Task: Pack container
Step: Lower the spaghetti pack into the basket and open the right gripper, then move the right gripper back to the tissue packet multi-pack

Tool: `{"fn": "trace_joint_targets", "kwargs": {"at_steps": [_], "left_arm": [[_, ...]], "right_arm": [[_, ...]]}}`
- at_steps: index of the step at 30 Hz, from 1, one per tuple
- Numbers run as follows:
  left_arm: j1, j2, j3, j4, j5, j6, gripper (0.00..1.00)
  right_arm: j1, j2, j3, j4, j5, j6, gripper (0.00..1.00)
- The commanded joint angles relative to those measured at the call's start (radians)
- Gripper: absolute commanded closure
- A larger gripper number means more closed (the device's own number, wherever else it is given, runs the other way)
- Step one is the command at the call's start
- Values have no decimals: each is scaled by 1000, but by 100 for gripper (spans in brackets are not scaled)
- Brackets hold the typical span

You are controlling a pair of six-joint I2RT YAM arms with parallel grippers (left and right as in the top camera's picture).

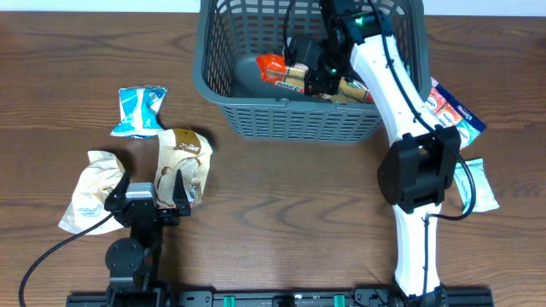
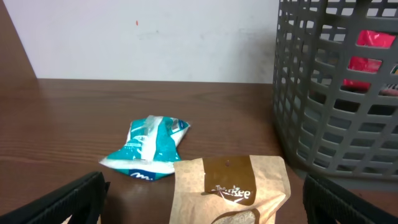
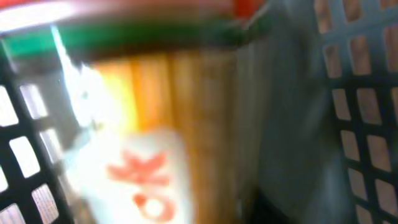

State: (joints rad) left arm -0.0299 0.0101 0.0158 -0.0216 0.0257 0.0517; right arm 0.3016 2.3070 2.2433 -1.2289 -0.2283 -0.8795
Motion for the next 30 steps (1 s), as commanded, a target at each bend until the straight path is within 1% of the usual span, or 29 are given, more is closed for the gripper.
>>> {"fn": "trace_joint_targets", "kwargs": {"at_steps": [1,3,6,9,10,12,13,15,18,19,21,23,27,30], "left_arm": [[0,-6,-12,-45,8,-2,1],[0,-6,-12,-45,8,-2,1],[0,-6,-12,-45,8,-2,1],[0,-6,-12,-45,8,-2,1],[0,-6,-12,-45,8,-2,1],[0,-6,-12,-45,8,-2,1],[0,-6,-12,-45,8,-2,1],[0,-6,-12,-45,8,-2,1],[0,-6,-12,-45,8,-2,1],[0,-6,-12,-45,8,-2,1],[0,-6,-12,-45,8,-2,1],[0,-6,-12,-45,8,-2,1],[0,-6,-12,-45,8,-2,2],[0,-6,-12,-46,8,-2,1]], "right_arm": [[14,-48,46,7,-14,-19,62],[14,-56,46,7,-15,-15,59],[14,-76,46,8,-15,-13,49],[14,-117,47,8,-14,7,48],[14,-130,47,8,-13,18,43],[13,-169,47,8,-11,61,31],[12,-195,47,6,-9,88,23],[6,-243,47,6,-7,125,16],[-16,-337,47,7,-7,154,14],[-31,-372,47,11,-7,167,12],[-60,-431,47,27,-6,198,5],[-103,-494,47,55,-6,242,3],[-239,-621,47,89,9,328,1],[-363,-674,47,75,87,430,1]]}}
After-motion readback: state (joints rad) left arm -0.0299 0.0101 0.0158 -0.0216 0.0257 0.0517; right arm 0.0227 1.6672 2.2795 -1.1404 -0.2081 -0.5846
